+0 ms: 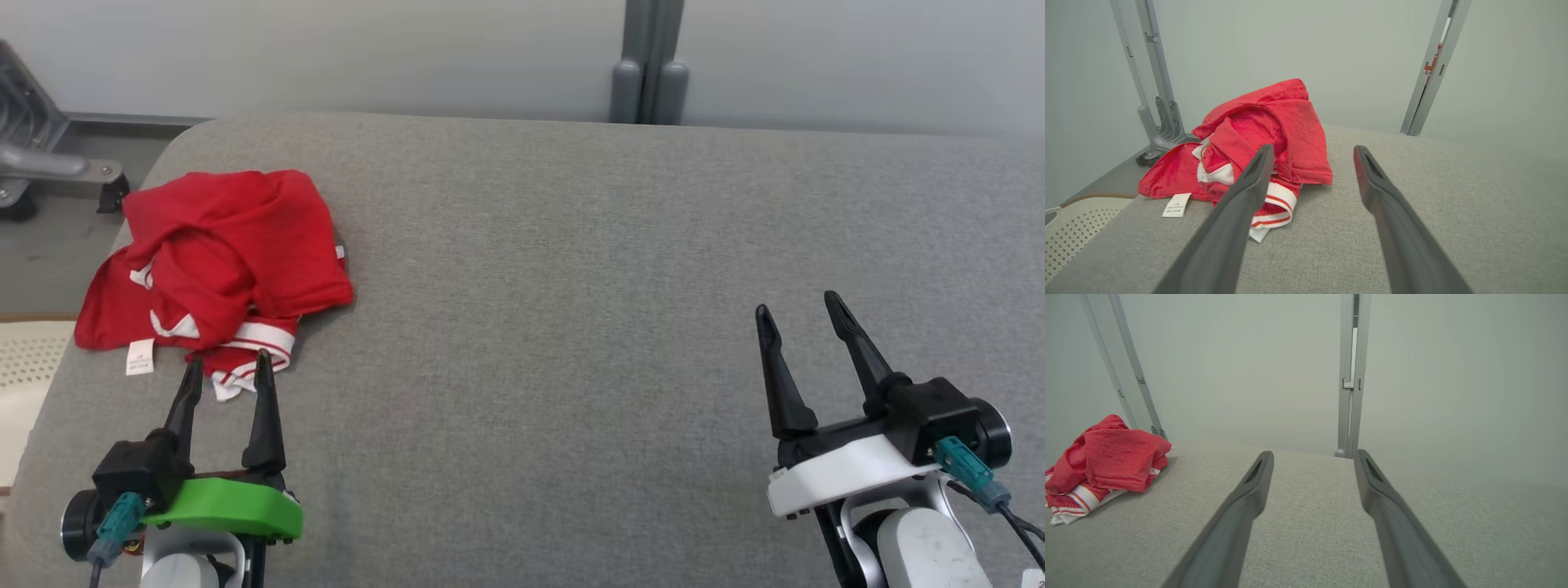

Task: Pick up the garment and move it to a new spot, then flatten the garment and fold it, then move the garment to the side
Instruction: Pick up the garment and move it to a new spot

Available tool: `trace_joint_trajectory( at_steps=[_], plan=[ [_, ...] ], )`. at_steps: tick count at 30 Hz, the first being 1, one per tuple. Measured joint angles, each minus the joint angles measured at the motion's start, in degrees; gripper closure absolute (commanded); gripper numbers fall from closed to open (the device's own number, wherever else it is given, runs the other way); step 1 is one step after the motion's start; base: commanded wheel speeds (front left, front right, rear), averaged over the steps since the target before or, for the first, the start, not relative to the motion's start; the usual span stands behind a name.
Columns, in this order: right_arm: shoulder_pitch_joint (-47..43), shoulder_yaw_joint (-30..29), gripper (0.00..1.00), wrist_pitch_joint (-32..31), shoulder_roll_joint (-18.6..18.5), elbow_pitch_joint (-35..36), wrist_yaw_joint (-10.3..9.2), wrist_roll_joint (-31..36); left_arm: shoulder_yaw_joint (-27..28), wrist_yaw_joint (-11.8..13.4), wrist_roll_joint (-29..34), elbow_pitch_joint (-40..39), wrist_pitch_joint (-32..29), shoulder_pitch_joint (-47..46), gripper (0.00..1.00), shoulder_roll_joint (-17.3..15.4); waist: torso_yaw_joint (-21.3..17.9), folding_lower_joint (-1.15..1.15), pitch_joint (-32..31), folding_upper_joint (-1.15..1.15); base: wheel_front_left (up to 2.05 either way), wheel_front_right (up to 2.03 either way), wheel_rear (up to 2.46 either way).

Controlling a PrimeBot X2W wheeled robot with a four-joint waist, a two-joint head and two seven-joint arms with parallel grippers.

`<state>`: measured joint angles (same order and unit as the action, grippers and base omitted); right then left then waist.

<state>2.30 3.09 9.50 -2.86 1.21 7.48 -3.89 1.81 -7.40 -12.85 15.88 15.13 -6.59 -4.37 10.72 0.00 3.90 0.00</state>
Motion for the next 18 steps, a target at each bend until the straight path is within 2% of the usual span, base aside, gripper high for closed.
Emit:
trace_joint_trajectory(
  at_steps=[12, 18],
  plan=[
    [1.67, 3.07, 0.00, -2.13, -0.91, 1.96, 0.01, 0.04, 4.52, 0.00, -0.12, -0.78, 0.00, -0.66, 0.00, 0.81, 8.85, 0.00, 1.75, 0.00, 0.00, 0.00, 0.00],
    [2.07, 3.12, 0.00, -2.70, -1.30, 2.50, 0.01, 0.04, 5.23, 0.00, -0.12, -1.43, 0.00, -0.83, 0.00, 1.15, 11.59, 0.00, 2.97, 0.00, 0.00, 0.00, 0.00]
  ],
)
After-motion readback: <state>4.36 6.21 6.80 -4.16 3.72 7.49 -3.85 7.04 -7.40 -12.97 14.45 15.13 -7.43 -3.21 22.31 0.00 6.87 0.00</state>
